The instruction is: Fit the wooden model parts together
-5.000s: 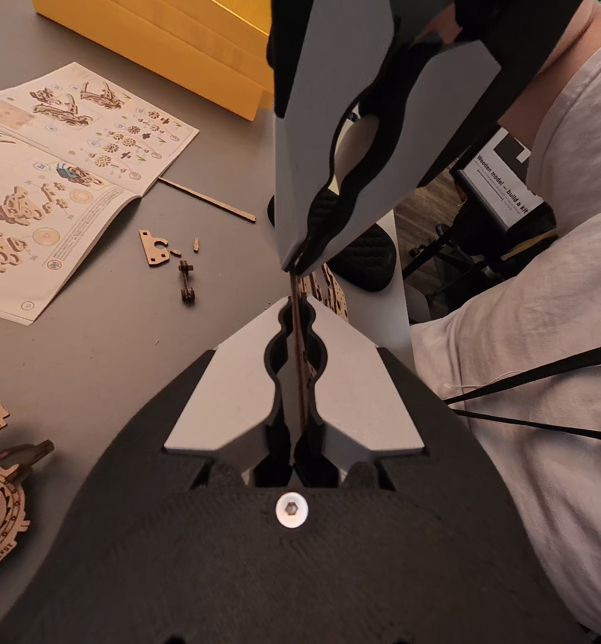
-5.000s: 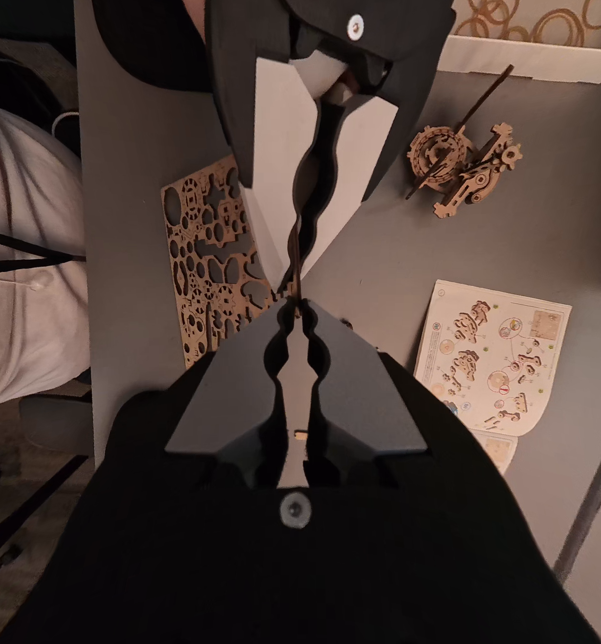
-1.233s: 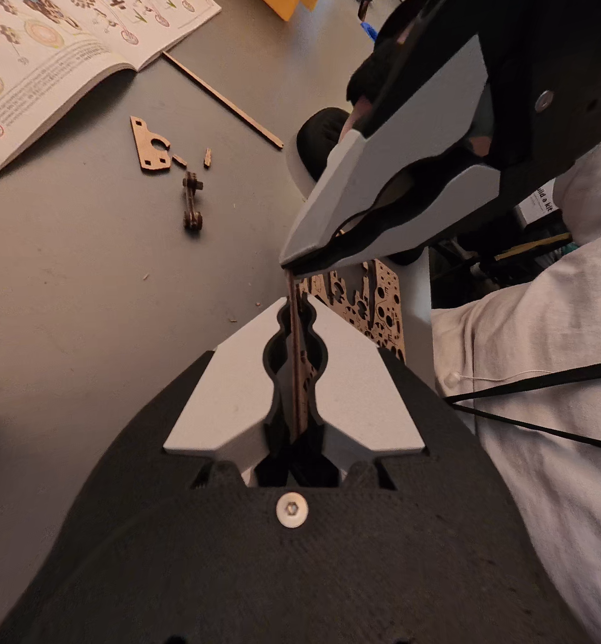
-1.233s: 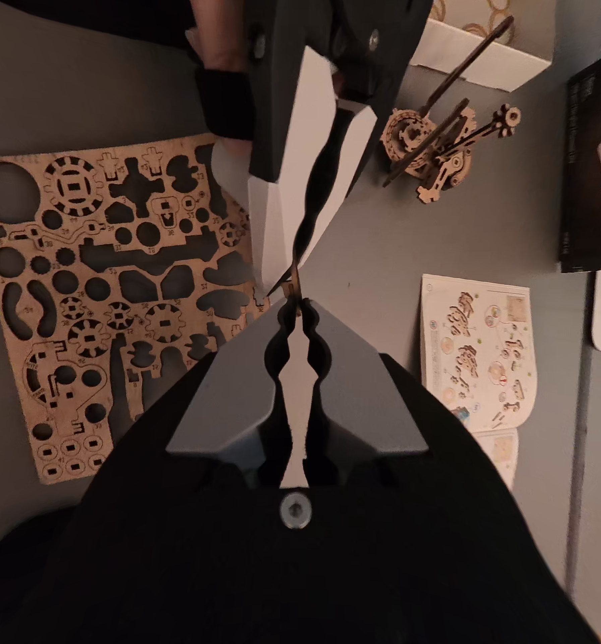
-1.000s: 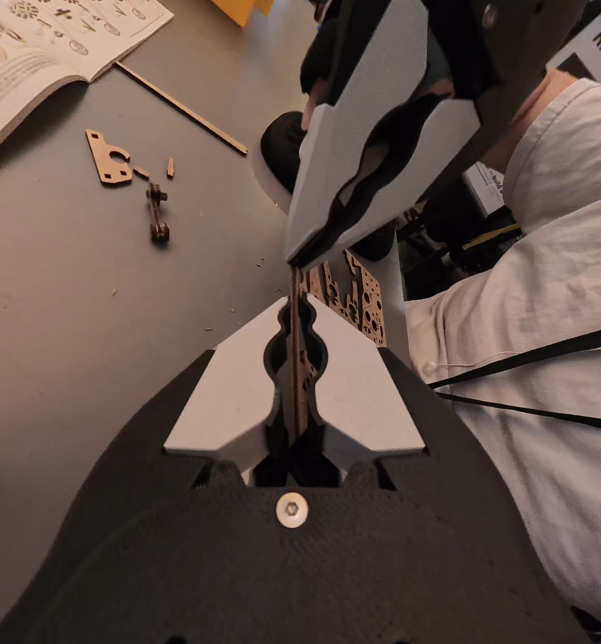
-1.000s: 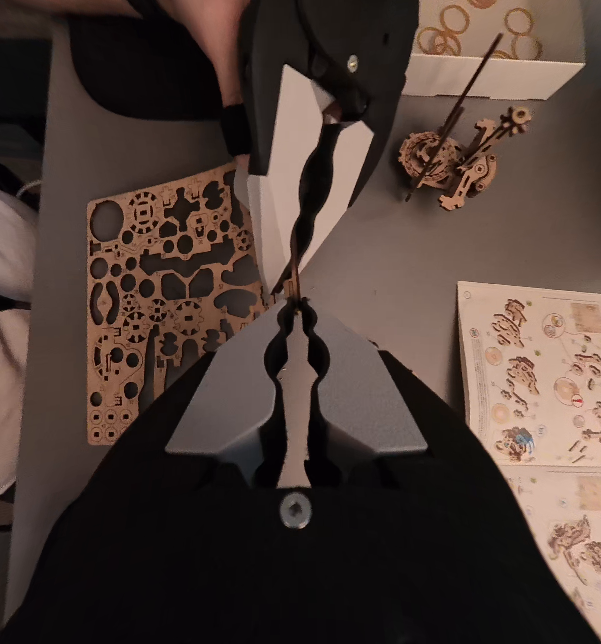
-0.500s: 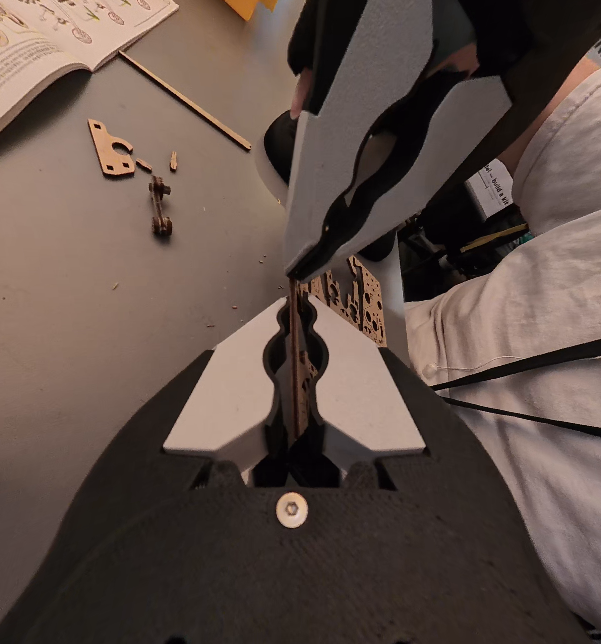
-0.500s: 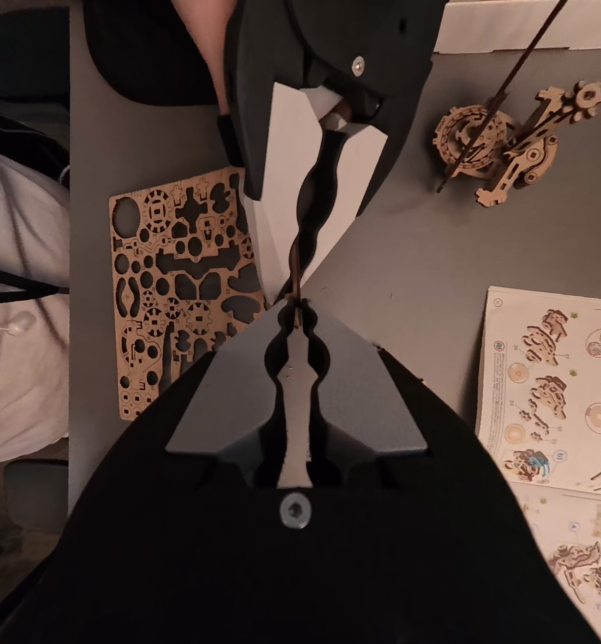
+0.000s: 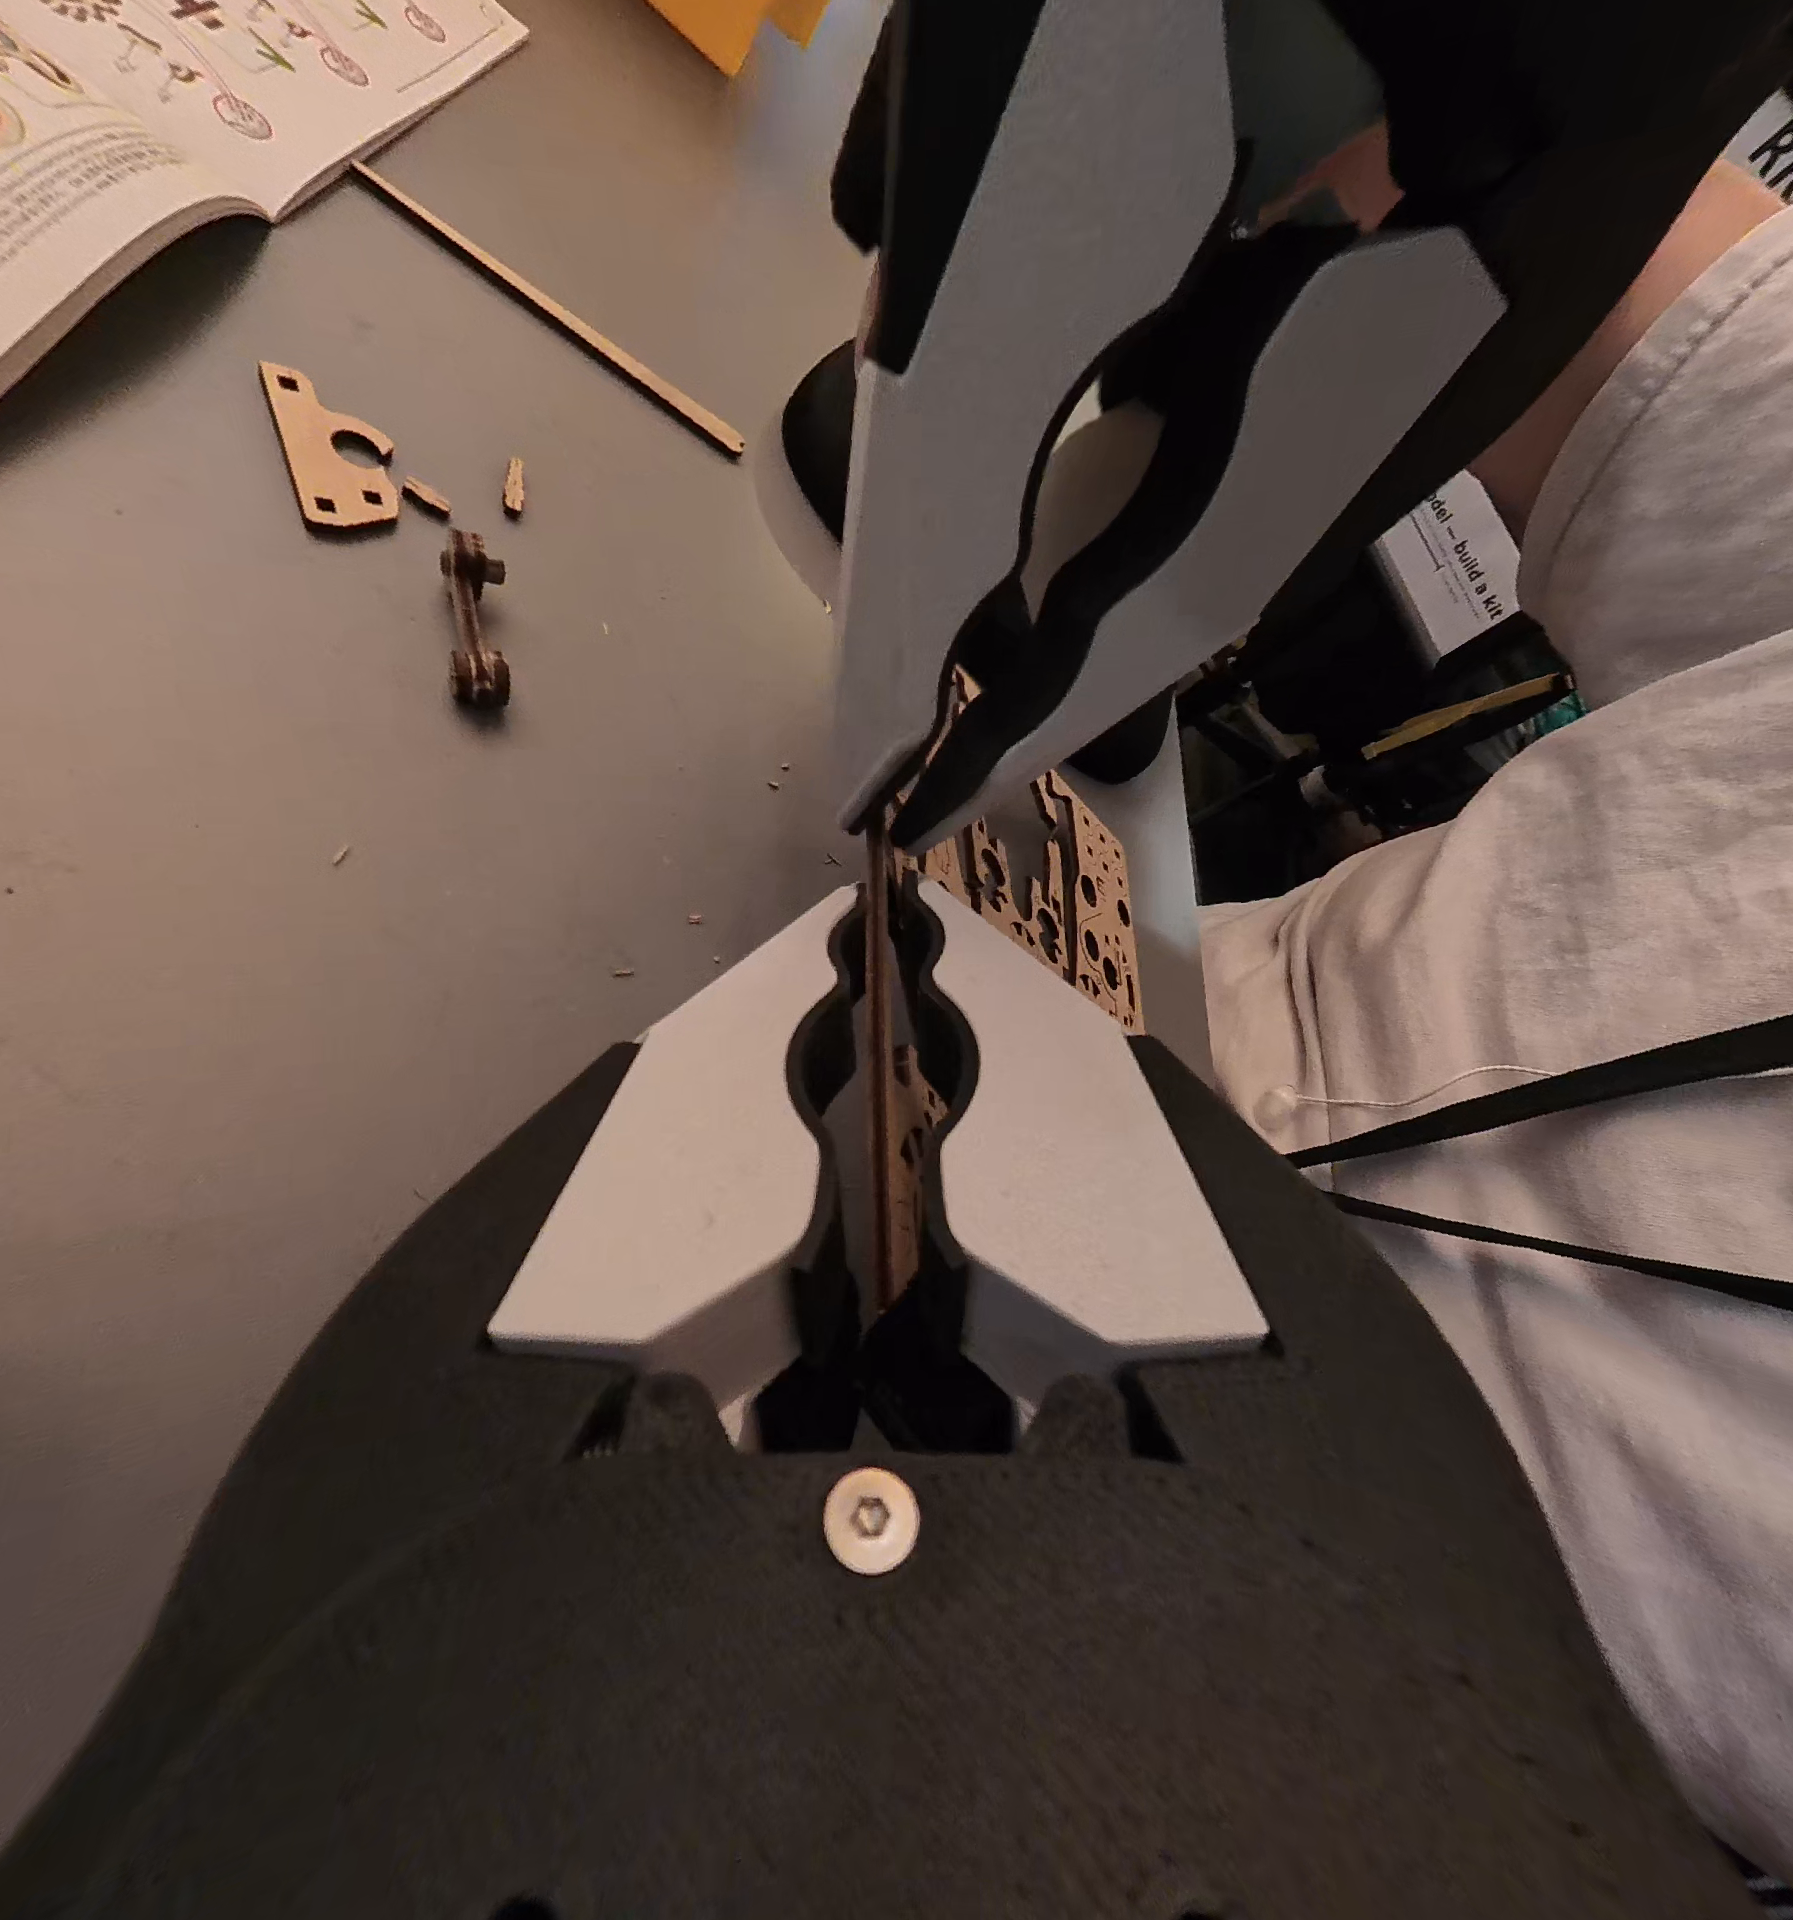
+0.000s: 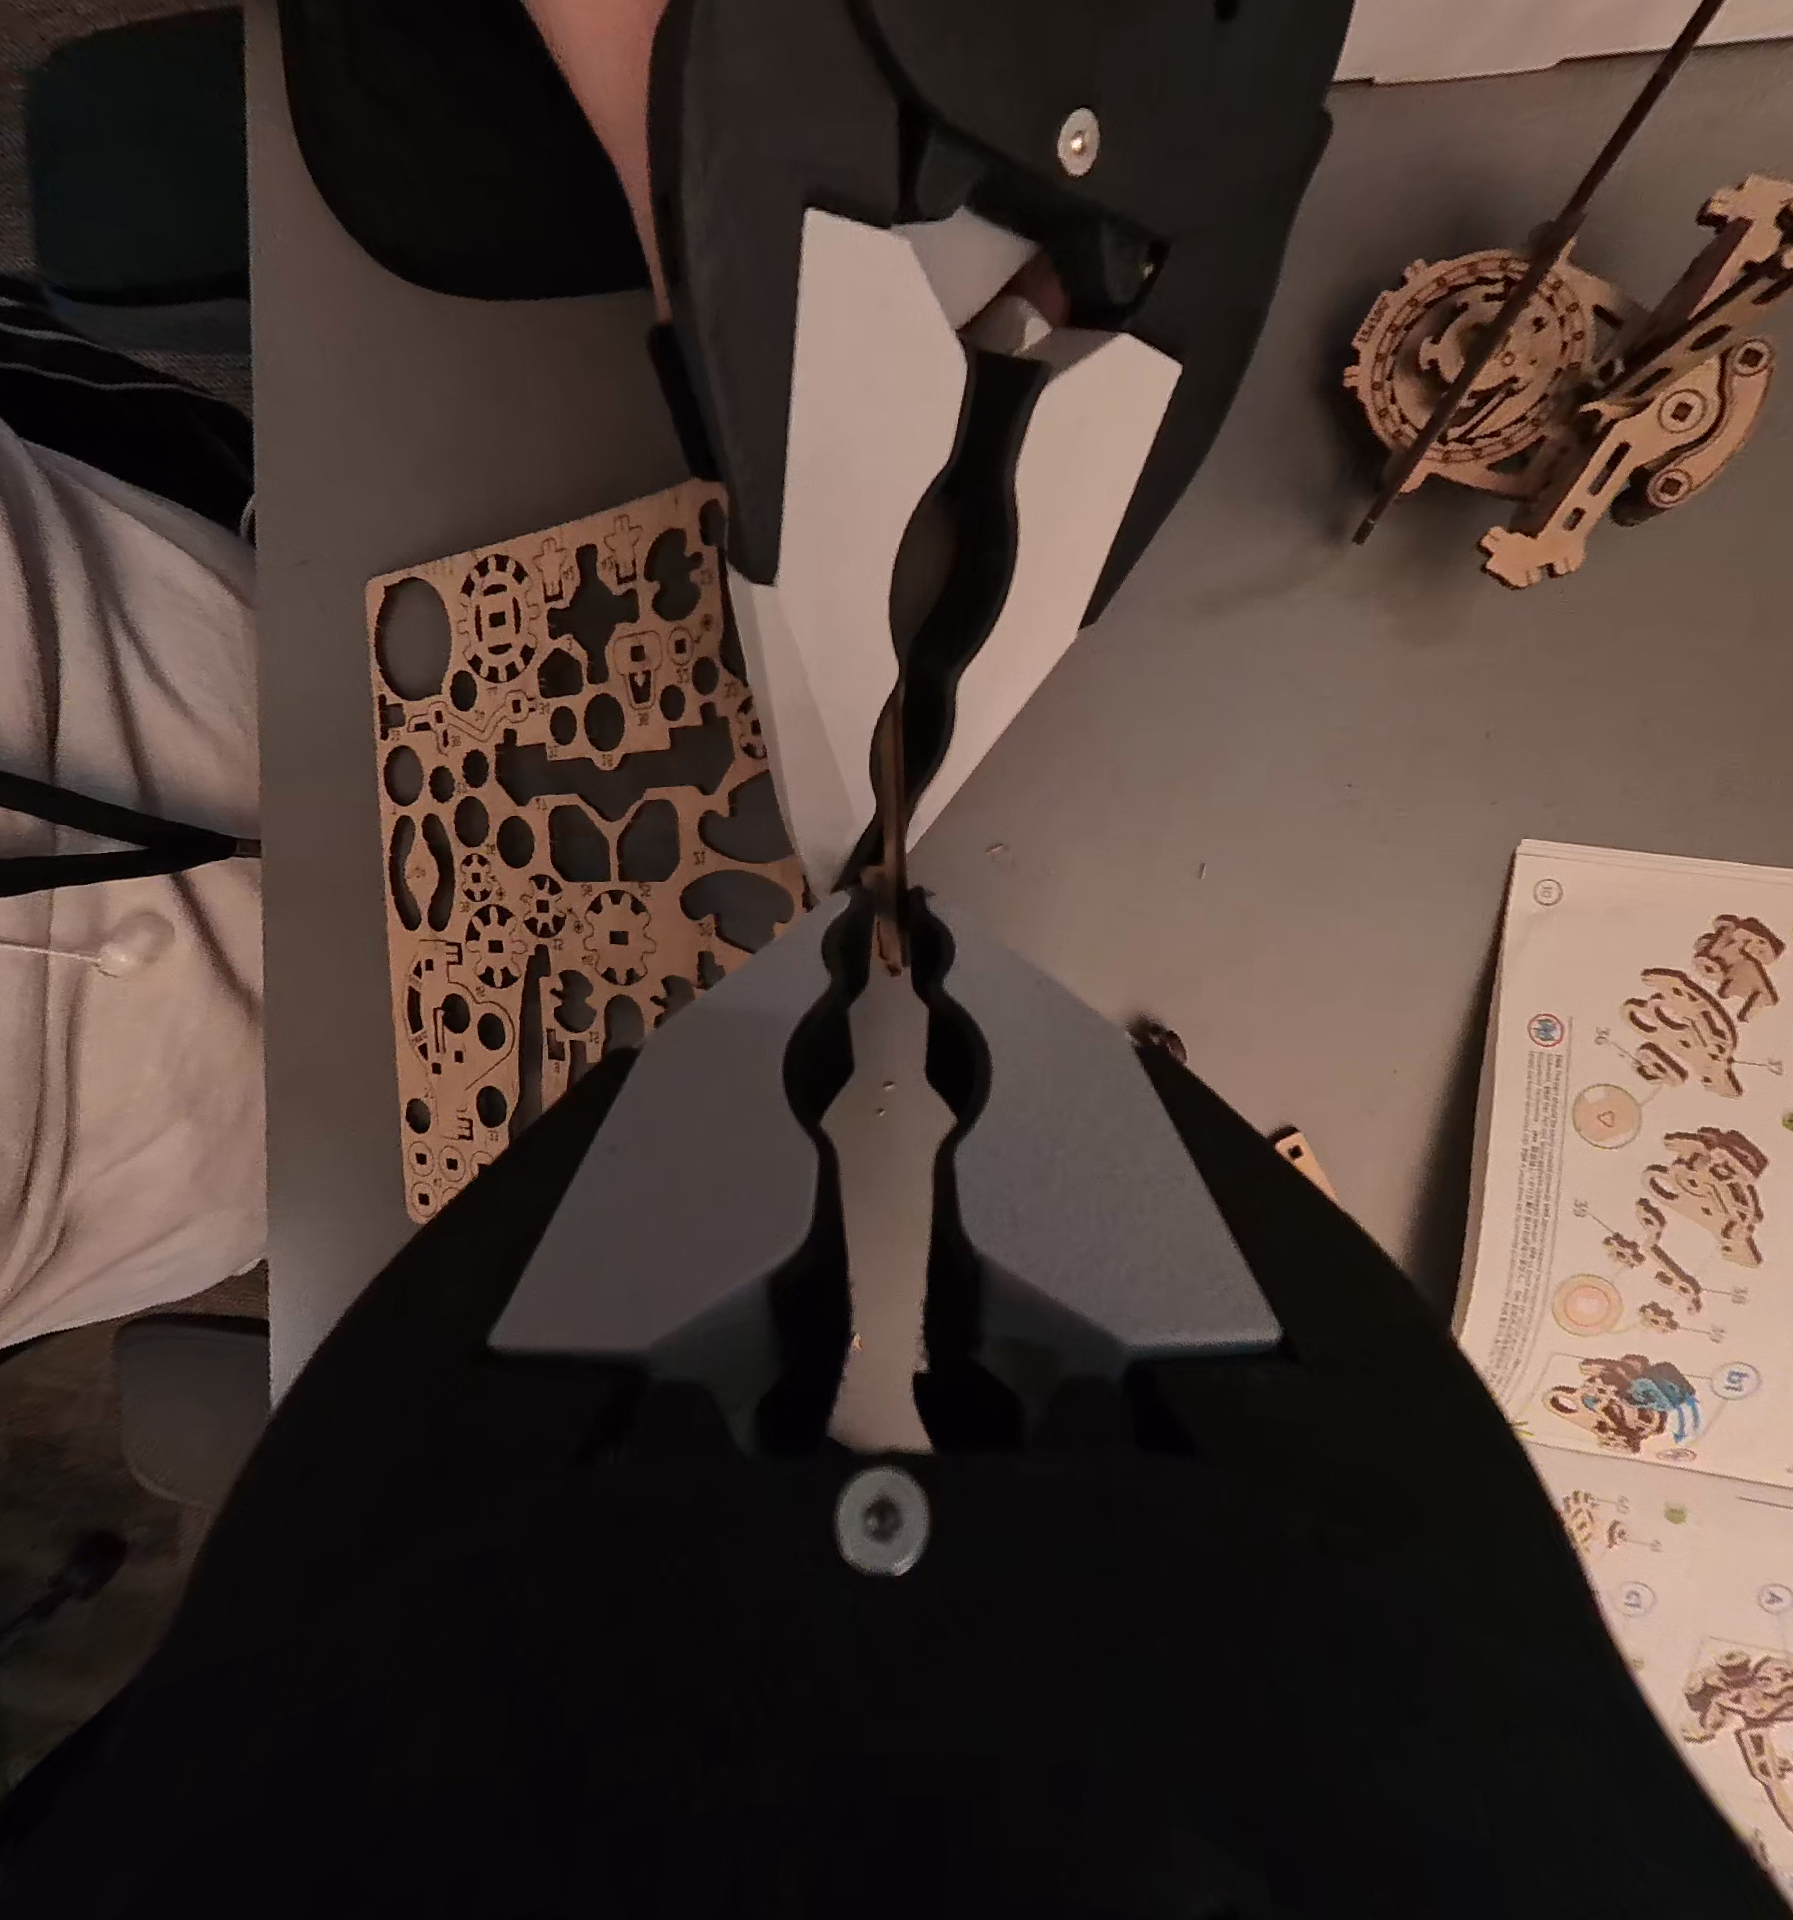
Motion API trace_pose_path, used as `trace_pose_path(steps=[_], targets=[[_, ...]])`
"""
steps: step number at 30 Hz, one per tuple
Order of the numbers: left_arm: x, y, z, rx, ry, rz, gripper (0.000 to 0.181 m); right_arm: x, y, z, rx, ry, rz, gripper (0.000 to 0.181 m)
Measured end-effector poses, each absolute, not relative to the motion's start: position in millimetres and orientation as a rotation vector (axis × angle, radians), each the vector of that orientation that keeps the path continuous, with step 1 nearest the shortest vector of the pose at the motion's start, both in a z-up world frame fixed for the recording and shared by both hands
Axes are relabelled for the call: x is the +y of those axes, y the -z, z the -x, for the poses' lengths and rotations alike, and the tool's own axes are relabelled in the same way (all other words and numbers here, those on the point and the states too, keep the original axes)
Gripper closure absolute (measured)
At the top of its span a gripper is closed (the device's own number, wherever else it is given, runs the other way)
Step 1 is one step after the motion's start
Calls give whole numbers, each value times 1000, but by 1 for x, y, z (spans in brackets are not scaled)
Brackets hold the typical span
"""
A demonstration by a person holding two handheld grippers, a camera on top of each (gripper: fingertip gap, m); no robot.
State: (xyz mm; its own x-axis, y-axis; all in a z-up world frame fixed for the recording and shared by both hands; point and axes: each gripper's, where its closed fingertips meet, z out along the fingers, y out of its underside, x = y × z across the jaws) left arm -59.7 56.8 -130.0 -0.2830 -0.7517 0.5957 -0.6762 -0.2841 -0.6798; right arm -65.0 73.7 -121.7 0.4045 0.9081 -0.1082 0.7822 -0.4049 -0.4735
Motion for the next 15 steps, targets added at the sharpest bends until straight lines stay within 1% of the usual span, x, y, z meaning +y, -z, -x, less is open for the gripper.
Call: trace_pose_path(steps=[8,11,15], targets=[[54,134,59,1853,1623,1850,179,74,123,65,-1465,-514,2331,180],[54,134,59,1854,1623,1847,179,72,126,64,-1482,-502,2345,175],[55,132,60,1854,1621,1837,179,73,123,66,-1492,-494,2313,179]])
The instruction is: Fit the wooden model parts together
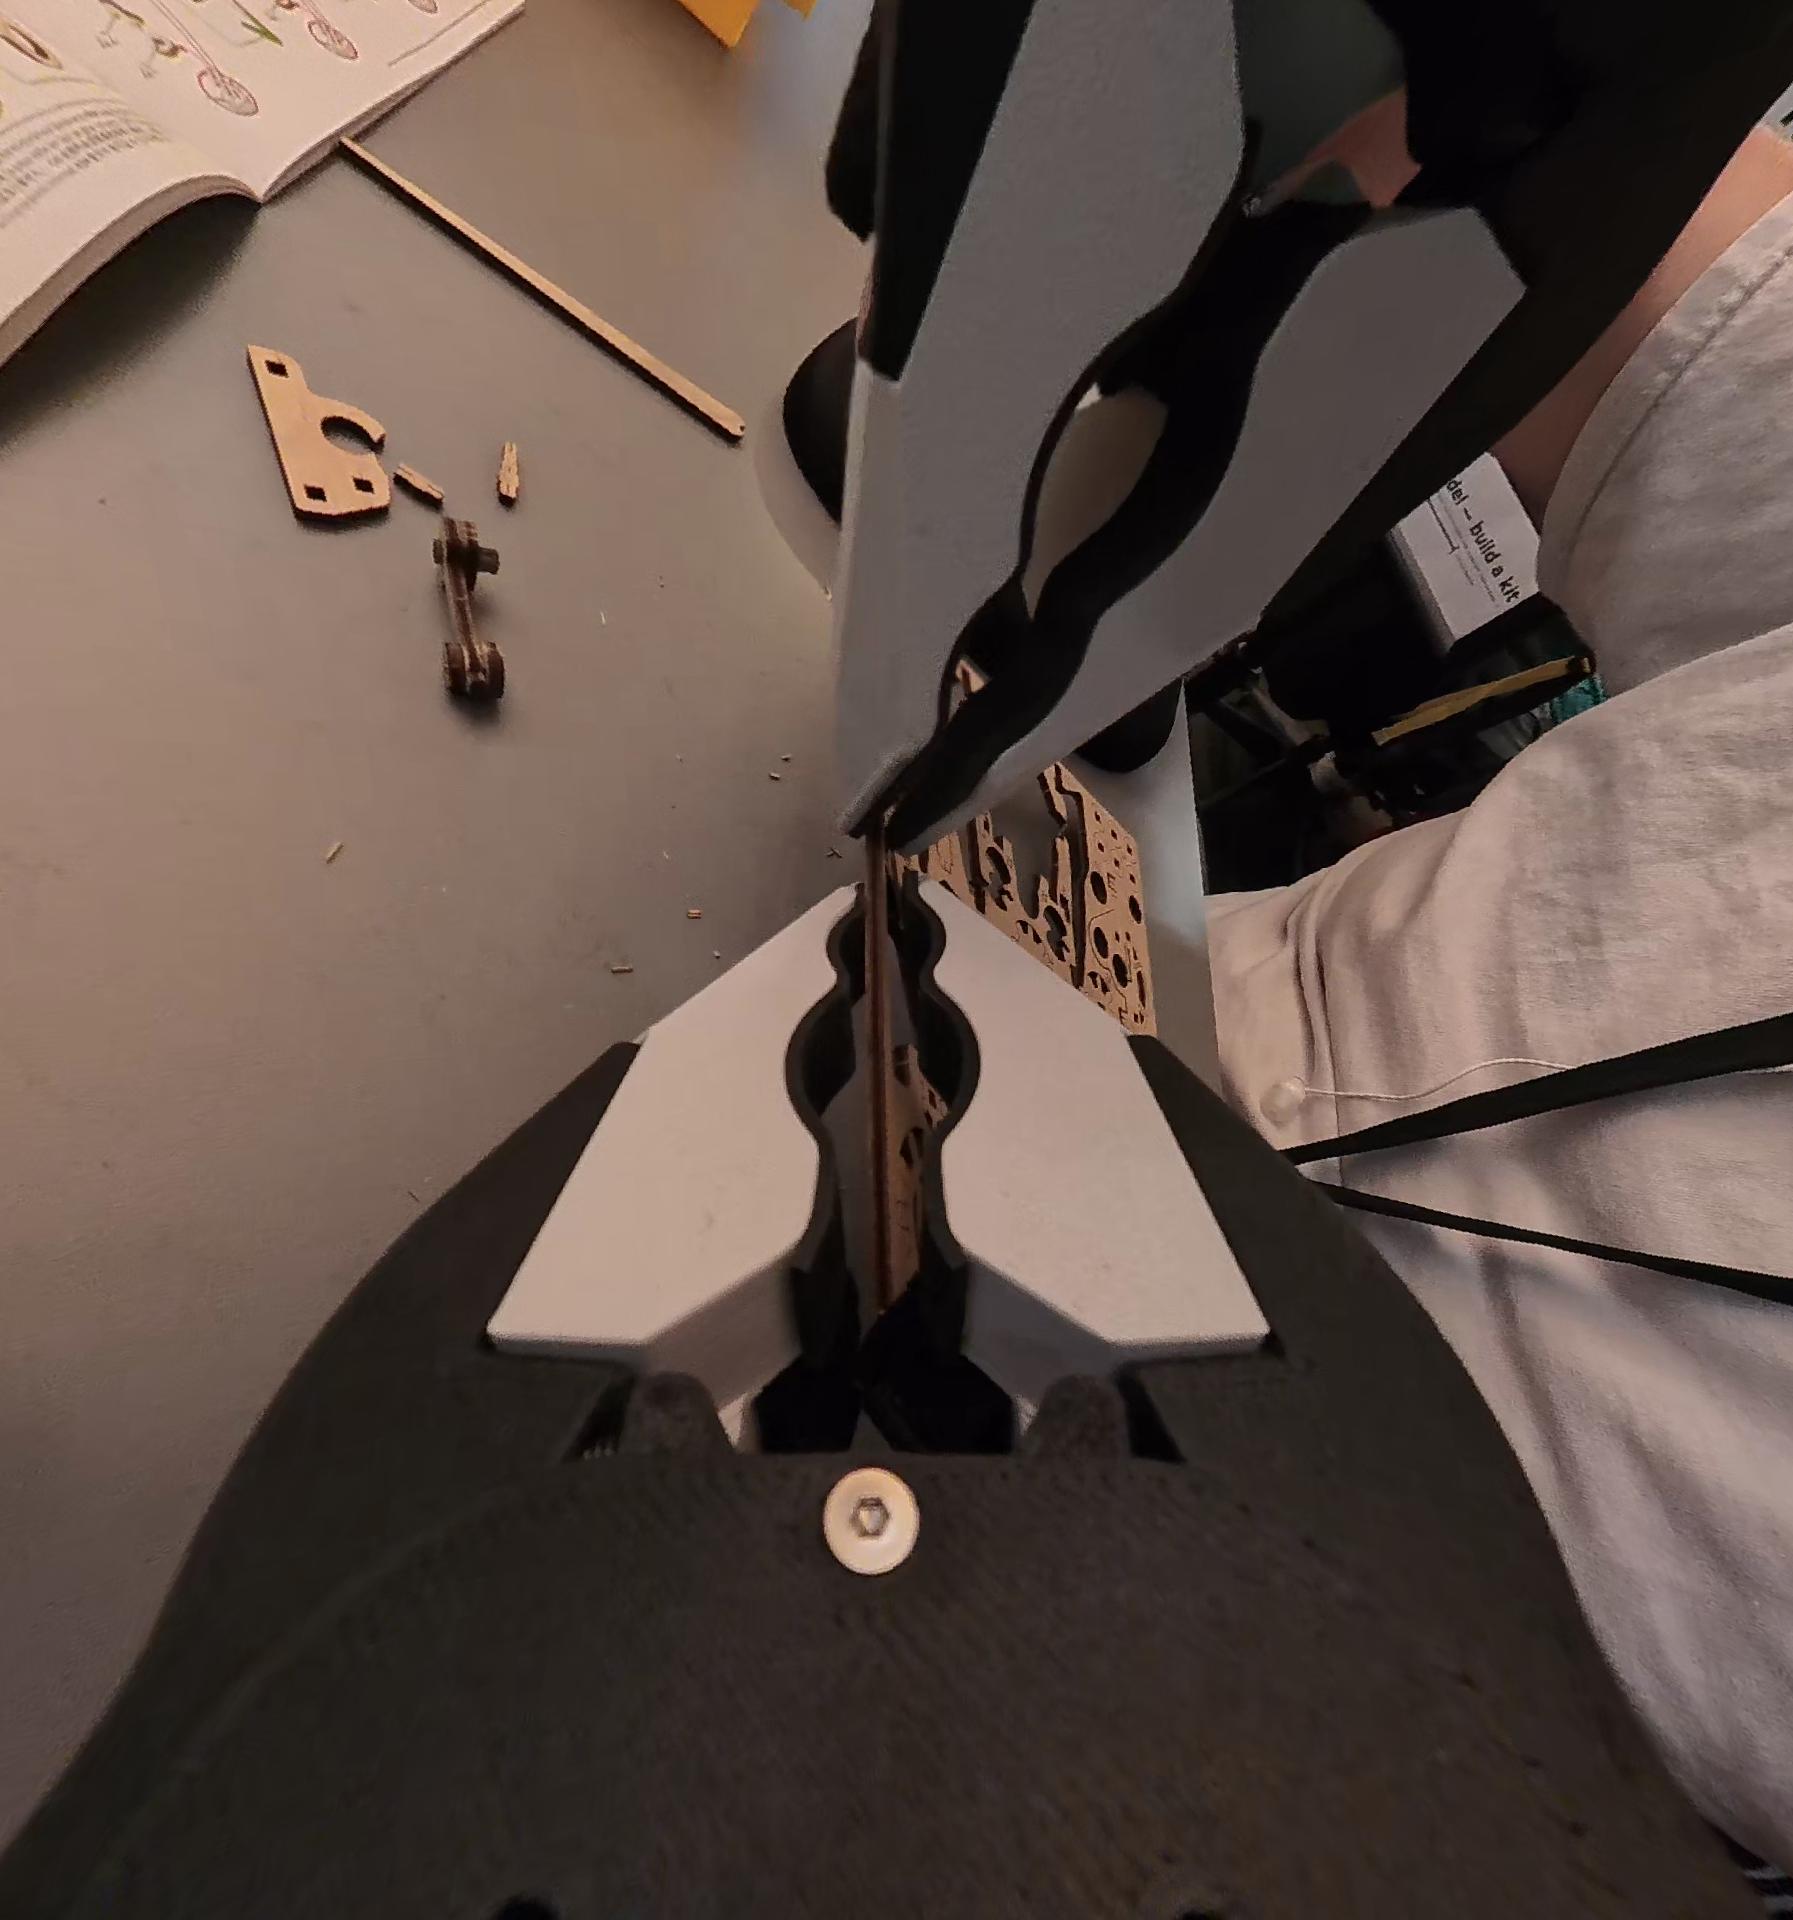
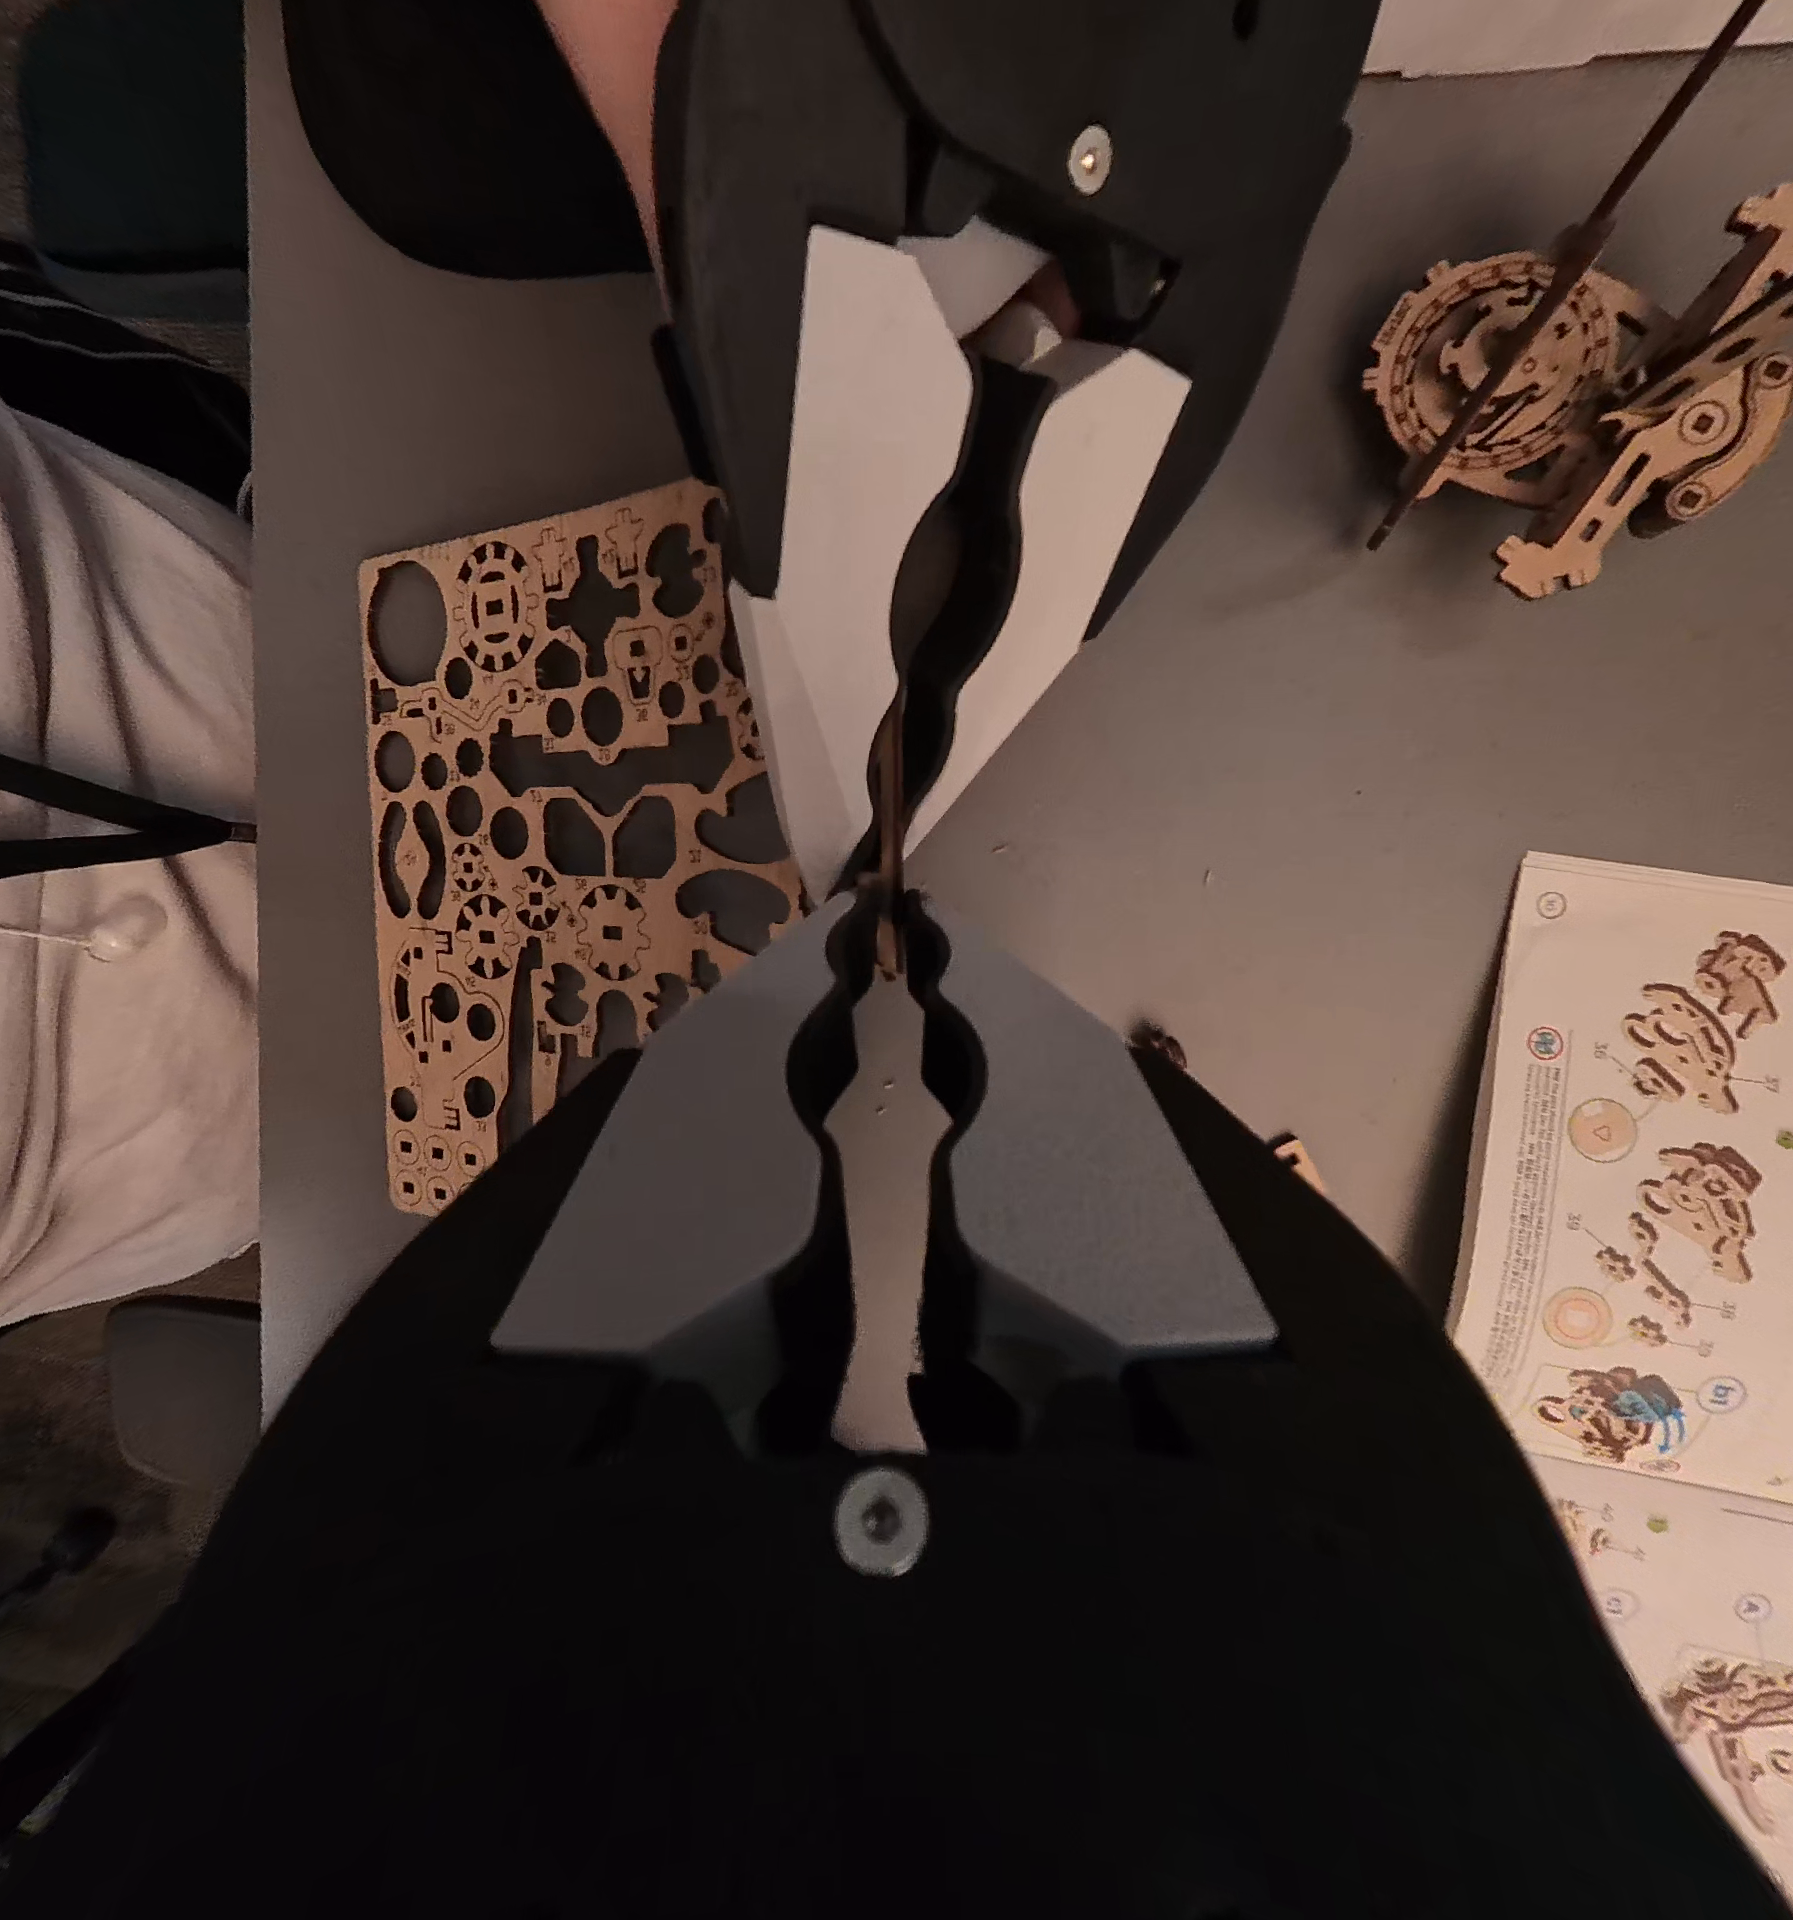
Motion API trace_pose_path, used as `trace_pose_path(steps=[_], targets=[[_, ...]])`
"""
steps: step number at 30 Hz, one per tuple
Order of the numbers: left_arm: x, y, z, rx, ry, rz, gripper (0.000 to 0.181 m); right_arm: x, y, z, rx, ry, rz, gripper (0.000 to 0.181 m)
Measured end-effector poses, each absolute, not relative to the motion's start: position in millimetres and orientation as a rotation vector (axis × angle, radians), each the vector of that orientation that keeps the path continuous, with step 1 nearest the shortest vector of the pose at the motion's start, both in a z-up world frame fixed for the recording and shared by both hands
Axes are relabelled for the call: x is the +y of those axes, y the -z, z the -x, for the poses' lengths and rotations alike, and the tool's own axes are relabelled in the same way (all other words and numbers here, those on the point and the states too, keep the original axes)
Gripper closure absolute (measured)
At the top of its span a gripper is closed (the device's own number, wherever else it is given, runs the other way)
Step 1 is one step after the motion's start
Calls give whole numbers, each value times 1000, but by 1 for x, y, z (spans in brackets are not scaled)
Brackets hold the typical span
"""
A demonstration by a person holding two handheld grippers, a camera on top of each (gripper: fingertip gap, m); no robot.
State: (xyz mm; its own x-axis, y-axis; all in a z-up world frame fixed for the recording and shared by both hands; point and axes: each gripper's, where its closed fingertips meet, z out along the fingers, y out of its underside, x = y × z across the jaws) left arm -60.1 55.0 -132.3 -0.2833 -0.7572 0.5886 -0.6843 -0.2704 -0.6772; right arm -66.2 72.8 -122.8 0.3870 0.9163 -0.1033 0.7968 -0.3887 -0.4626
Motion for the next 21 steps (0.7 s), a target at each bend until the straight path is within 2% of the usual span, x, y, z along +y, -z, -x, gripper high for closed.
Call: trace_pose_path(steps=[9,21], targets=[[55,129,60,1826,1628,1854,180,75,120,65,-1415,-527,2375,180],[73,124,55,1676,1584,1884,180,95,113,60,-1350,107,2022,180]])
